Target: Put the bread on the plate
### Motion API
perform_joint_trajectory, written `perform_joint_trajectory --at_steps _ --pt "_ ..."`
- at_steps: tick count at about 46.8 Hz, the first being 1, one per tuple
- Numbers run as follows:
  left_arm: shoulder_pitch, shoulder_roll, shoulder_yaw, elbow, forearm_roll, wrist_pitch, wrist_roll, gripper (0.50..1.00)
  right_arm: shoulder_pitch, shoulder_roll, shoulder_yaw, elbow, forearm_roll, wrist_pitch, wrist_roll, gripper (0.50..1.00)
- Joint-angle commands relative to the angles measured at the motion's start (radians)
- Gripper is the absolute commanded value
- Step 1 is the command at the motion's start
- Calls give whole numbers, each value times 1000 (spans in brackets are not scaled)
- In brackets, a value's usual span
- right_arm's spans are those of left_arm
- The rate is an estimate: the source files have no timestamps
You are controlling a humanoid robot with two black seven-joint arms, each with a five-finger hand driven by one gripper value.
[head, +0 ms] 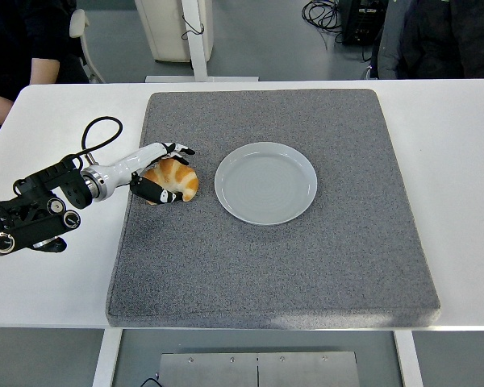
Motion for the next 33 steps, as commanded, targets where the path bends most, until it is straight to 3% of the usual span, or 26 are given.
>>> perform_joint_trajectory --at_steps 1,14,33 --pt "-6 2 -2 1 -1 0 0 693 -1 0 0 0 0 0 0 1000" --pt "-32 12 -17 16 -6 0 0 501 -1 0 -2 0 0 0 0 1000" --pt "-84 39 -2 15 -3 -12 -11 500 -1 0 -2 0 0 0 0 1000"
